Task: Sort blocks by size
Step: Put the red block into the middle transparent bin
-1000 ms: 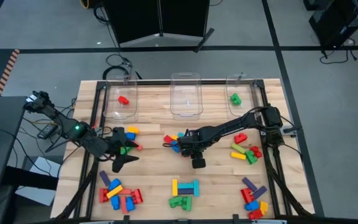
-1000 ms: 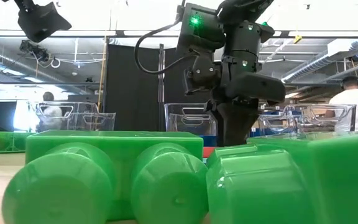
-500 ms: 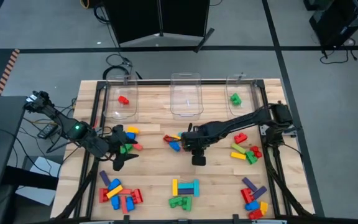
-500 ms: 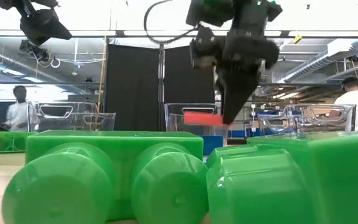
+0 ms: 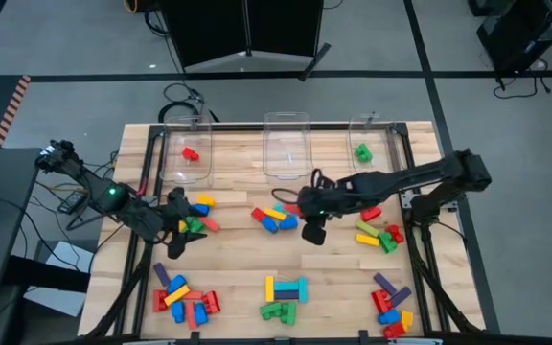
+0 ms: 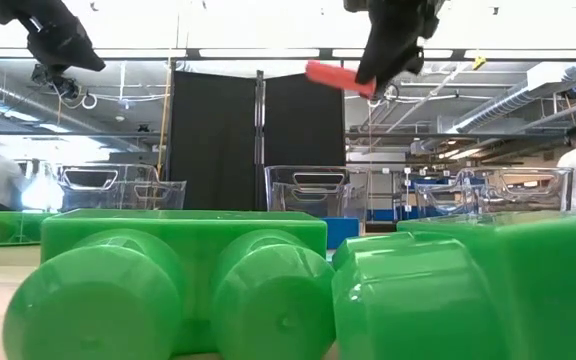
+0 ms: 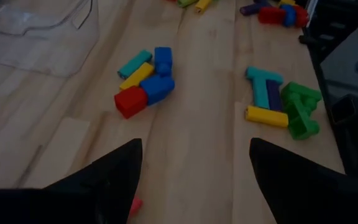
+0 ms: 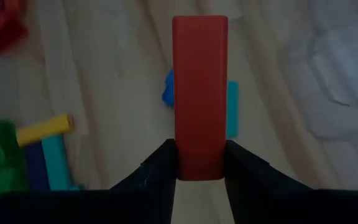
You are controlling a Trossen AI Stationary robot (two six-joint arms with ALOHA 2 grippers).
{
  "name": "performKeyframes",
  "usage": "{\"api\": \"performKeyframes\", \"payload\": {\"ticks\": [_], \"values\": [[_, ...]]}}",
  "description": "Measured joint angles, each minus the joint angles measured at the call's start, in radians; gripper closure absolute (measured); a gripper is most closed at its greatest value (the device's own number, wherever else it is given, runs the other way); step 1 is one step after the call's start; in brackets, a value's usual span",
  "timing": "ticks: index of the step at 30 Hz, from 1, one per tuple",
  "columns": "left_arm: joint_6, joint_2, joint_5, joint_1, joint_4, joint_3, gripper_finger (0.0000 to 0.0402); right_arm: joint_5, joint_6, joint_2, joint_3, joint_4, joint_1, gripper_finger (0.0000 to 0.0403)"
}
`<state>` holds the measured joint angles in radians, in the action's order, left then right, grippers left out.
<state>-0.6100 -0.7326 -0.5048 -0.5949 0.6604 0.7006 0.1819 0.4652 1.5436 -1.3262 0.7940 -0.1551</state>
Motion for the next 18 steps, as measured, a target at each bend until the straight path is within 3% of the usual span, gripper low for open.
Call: {"api": "performKeyframes", "payload": {"ticks": [9, 18], "values": [[0.031, 0.002, 0.0, 0.0, 0.018, 0.0, 0.0096, 0.095, 0.069, -0.105, -0.023, 0.01, 0.038, 0.0287], [-0.019, 0.002, -0.054, 0.0, 0.02, 0.0, 0.0096, 0.096, -0.123, -0.106, -0.153, 0.022, 0.229, 0.0287]]}}
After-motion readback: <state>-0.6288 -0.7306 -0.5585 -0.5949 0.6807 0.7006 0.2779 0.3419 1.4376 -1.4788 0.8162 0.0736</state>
